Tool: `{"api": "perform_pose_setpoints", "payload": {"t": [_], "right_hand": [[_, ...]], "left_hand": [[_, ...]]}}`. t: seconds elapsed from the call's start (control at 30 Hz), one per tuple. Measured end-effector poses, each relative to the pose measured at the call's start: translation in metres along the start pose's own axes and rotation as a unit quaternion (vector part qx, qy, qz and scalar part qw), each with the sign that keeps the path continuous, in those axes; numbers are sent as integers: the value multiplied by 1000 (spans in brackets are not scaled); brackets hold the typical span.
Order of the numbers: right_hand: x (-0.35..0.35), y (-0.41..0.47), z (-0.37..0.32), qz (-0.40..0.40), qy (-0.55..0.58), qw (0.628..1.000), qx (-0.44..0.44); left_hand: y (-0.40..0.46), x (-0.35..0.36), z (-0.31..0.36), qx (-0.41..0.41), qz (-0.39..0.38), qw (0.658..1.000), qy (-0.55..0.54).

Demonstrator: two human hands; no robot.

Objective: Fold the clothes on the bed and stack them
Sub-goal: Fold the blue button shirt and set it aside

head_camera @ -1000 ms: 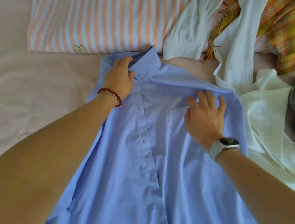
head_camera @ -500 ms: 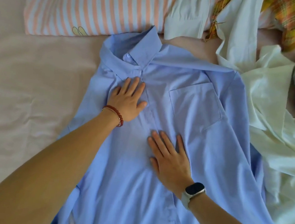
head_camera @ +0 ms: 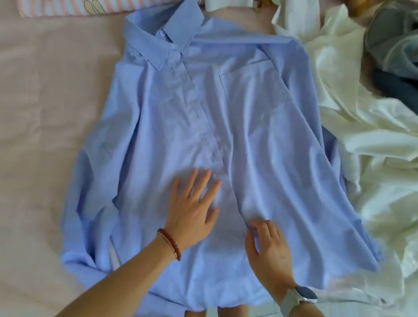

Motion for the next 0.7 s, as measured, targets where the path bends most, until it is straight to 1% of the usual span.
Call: {"api": "perform_pose_setpoints", "payload": {"t": [0.03, 0.07, 0.17, 0.23, 0.3, 0.37, 0.43, 0.5, 0.53, 0.6, 0.63, 0.7], "right_hand": [[3, -16, 6, -8, -20, 999, 30], [5, -30, 12, -20, -47, 997, 57], [9, -64, 27, -72, -125, 983, 112], [3, -77, 33, -66, -135, 981, 123], [-13, -80, 39, -37, -104, 986, 127], [-37, -71, 48, 22, -56, 989, 136], [-64, -51, 61, 80, -29, 986, 146], [-89, -25, 77, 119, -21, 980, 155], [-97, -11, 86, 124, -11, 979, 161], [-108, 19, 103, 110, 26, 978, 173], [-110, 33, 111, 92, 44, 978, 183], [-108, 56, 128, 22, 77, 967, 240]], "left_hand": [[-4, 8, 5, -11, -35, 999, 11], [-7, 12, 8, -23, -53, 998, 18], [-4, 19, 10, -48, -78, 995, 40], [-2, 16, 12, -60, -87, 993, 43], [-2, 7, 19, -74, -81, 993, 33], [-2, -3, 33, -78, -68, 994, 20], [2, -13, 48, -64, -43, 997, 20], [10, -23, 63, -47, -16, 999, 8], [16, -27, 70, -35, -6, 999, 0], [29, -34, 86, -5, 6, 1000, -16], [35, -38, 94, 8, 11, 999, -29], [45, -46, 108, 17, 26, 997, -71]]}}
Point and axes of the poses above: each hand's wrist, its own y-axis towards the middle knuckle, its own x-axis out of the palm, z = x × y, the point moved 4 cm from there along y, towards the middle knuckle, and after that the axes turned 1 degree about -z, right-handed, at the moved point
